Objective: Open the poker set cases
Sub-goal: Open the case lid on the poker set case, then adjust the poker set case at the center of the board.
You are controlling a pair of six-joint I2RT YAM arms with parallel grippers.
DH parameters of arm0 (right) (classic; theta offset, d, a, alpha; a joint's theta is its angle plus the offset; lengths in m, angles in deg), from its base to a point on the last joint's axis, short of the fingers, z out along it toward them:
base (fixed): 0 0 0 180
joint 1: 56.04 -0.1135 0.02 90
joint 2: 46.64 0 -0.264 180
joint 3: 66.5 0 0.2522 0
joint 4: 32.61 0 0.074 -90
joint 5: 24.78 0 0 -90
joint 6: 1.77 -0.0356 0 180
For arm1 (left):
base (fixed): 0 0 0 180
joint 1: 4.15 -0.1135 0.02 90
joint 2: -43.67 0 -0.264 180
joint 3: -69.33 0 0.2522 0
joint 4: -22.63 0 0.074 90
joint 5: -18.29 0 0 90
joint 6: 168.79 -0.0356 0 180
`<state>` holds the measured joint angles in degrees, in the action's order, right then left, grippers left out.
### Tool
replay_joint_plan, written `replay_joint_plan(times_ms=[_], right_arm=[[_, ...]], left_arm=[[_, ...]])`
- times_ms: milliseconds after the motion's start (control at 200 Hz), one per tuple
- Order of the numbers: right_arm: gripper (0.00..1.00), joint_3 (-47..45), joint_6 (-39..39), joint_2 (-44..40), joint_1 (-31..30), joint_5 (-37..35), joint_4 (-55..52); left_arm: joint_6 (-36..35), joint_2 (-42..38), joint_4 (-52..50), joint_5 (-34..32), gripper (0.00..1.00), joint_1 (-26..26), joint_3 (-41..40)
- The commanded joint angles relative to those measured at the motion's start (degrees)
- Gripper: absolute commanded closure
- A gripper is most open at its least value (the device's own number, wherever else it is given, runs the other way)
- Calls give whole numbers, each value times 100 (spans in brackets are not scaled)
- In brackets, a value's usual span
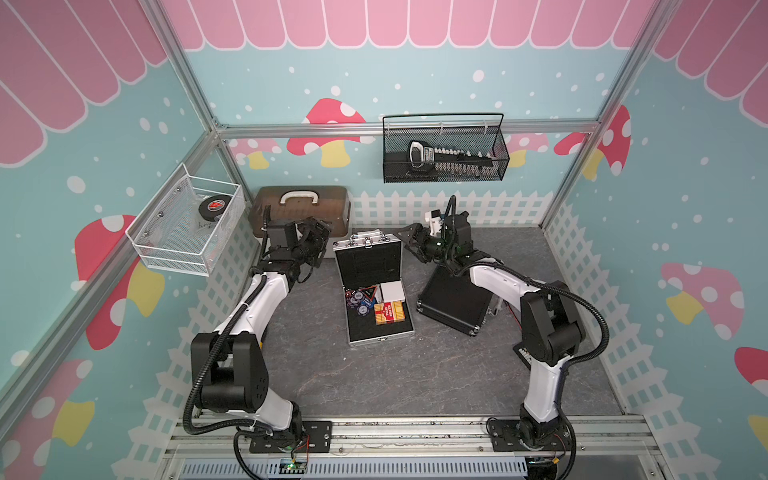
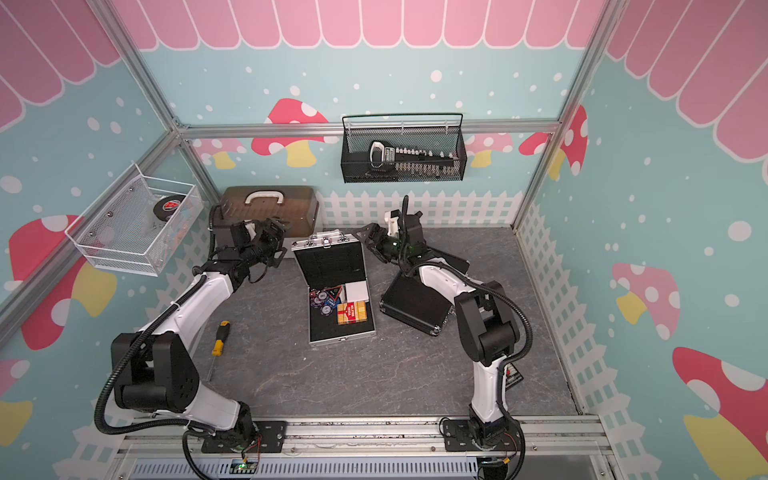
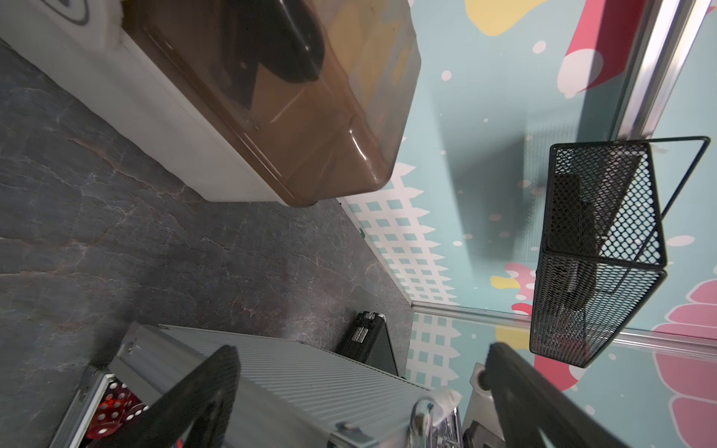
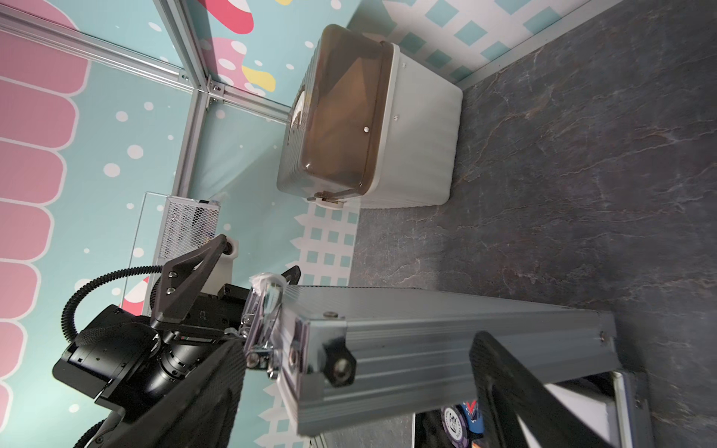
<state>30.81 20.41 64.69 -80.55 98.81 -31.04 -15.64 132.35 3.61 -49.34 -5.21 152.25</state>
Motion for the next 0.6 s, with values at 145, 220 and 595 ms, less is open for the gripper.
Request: replay_joint_plan(times_ms=[145, 220, 595], right_arm=[[10, 311, 1019, -697, 25, -381, -1242], [12, 232, 1300, -995, 43, -495, -1540], [21, -282, 3265, -2528, 59, -1574, -4385]], left_arm=[[-933, -568, -748, -462, 1, -152, 372], [-1410, -850, -1253, -802, 2, -150, 459], [-3834, -2619, -3429, -2943, 7, 2226, 282]])
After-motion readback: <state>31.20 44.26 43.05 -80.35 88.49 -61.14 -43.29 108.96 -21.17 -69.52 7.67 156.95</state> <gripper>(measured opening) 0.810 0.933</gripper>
